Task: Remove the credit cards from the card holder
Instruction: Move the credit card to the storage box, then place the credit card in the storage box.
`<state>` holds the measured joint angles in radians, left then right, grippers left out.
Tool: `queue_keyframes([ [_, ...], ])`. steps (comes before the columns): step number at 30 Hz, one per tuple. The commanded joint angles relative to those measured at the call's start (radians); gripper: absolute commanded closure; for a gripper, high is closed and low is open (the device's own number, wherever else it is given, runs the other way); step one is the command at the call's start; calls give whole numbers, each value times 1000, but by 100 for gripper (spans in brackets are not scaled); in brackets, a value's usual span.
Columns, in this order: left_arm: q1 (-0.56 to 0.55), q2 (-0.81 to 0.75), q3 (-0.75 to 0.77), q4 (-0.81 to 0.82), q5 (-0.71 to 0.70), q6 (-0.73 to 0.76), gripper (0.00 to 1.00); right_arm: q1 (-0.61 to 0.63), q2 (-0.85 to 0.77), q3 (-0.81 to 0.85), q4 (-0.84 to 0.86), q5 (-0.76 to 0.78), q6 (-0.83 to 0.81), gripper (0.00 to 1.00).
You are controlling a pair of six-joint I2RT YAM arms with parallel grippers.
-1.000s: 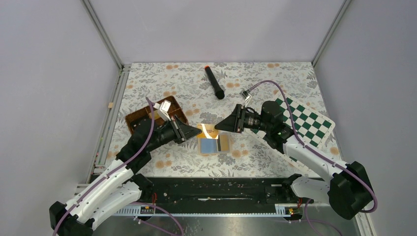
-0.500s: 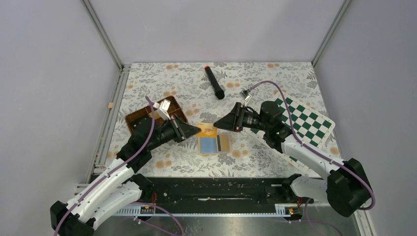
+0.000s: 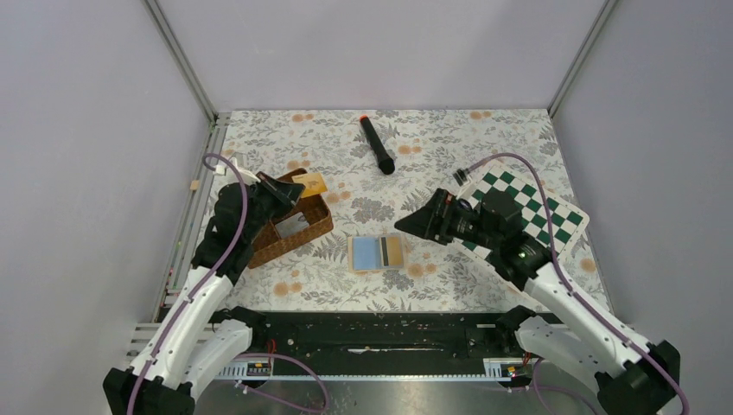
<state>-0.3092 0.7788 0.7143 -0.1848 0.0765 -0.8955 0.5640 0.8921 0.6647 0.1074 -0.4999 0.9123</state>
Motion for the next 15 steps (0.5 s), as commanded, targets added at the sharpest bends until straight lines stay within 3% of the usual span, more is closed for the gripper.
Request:
queue_keyframes([
  [1,55,42,20,100,-143,88,100,-3,-113,16,-338,112,-83,1],
  [7,205,143,110,-74,-128,98,100,-3,-215,50,-592,149,-151,0],
  [11,305,219,154,-99,-13,123,100,-3,-244,93,-674,137,-169,1],
  [15,365,327,203,-116,72,190,100,-3,-190,213,-790,193,-301,1],
])
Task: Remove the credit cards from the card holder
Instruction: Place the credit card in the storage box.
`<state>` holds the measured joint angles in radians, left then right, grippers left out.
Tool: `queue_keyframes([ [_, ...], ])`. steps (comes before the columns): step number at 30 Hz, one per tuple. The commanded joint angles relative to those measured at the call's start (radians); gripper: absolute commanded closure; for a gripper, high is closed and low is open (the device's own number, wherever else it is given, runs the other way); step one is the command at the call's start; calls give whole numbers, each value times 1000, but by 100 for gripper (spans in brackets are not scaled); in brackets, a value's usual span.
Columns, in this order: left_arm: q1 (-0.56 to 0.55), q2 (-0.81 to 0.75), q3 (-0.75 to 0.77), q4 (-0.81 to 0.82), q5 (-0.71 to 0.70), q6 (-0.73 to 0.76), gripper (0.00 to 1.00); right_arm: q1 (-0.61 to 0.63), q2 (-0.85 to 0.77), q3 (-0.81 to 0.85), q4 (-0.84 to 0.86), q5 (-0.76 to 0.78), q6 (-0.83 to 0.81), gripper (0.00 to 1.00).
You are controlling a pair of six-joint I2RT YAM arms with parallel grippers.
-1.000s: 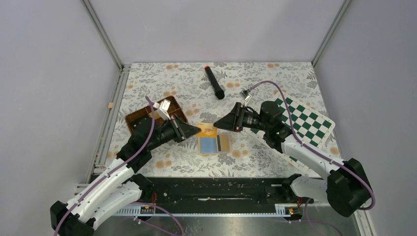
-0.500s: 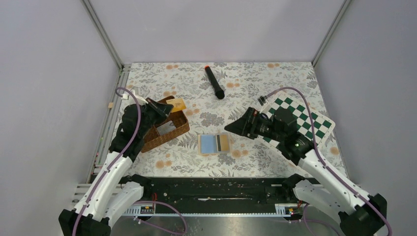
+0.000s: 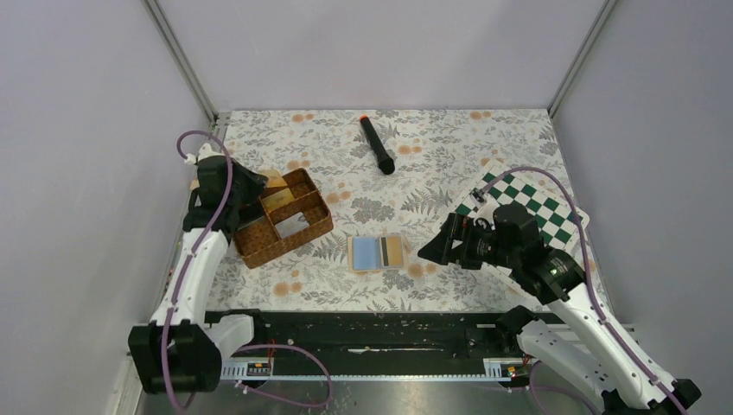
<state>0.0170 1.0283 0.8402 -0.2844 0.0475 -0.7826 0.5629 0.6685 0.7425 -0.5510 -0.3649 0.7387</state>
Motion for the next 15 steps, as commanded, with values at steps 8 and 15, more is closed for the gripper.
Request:
queue_keyframes([
  [8,51,192,82,62,116,80,100,-2,158,256,-206,125,-204,1],
  [15,54,266,78,122,76,63,100,-3,256,327,-212,109,-260,0],
])
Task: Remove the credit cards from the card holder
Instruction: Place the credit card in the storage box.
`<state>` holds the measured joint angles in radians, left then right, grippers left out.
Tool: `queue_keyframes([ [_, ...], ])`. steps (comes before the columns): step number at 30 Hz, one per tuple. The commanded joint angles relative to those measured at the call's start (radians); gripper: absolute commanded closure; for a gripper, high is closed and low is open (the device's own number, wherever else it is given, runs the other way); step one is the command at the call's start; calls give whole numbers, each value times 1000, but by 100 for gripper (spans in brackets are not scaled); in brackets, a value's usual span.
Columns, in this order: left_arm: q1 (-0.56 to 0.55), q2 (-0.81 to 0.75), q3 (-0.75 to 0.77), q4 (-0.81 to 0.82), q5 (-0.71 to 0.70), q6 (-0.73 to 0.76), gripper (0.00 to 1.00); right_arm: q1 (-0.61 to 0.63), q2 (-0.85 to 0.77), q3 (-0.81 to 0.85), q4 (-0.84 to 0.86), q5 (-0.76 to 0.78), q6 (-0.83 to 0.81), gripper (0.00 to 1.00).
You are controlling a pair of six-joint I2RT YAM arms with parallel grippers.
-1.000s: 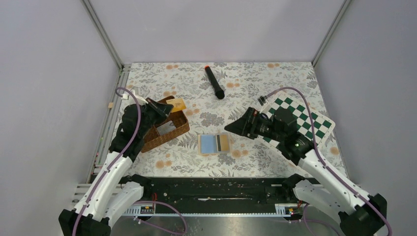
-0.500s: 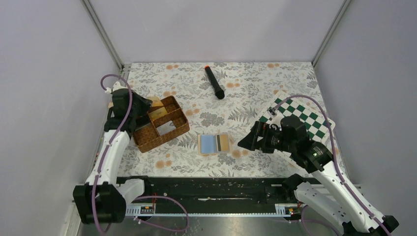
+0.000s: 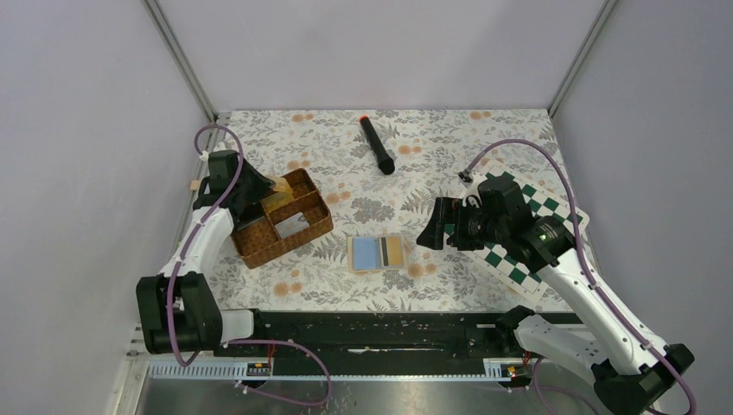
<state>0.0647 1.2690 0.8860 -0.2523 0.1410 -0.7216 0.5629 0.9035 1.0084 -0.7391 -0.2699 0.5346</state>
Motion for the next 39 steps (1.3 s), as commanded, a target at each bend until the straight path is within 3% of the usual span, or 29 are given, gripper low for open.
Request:
queue_keyframes([
  [1,5,31,30,92,-24,-3,100,-3,26,64,-23,10,-61,0],
  [39,6,213,82,131,-77,60,100,-29,43,87,-41,22,-85,0],
])
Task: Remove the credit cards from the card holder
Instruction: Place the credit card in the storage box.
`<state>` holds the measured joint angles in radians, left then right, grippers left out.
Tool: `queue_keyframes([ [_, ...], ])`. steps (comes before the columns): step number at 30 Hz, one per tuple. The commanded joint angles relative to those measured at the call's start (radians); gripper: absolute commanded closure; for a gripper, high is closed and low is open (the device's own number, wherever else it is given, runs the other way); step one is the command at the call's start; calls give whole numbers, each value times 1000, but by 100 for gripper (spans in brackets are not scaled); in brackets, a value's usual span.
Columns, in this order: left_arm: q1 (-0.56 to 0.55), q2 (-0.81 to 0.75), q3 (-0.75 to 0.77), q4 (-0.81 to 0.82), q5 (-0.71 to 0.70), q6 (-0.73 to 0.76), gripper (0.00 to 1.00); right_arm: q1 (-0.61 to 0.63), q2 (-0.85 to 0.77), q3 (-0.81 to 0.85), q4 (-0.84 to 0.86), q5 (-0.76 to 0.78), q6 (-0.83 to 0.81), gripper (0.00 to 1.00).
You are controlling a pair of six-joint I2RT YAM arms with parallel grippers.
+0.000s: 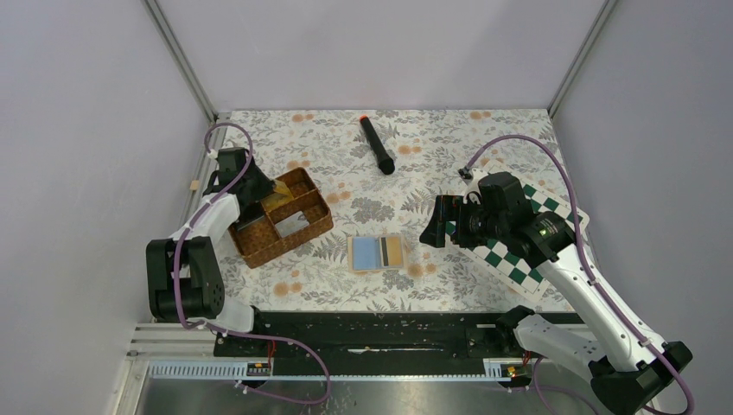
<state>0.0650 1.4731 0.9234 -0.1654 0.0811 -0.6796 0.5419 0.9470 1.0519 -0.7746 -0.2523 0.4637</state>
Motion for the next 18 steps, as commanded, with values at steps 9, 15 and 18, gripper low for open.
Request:
queue_keyframes([
  [9,5,-12,25,29,-30,24,100,-8,2,40,-8,4,-7,1],
  [15,6,-6,20,4,-52,22,100,-8,6,41,-5,5,-1,1],
  [18,5,-5,19,-6,-56,23,100,-9,5,40,-5,4,2,0],
])
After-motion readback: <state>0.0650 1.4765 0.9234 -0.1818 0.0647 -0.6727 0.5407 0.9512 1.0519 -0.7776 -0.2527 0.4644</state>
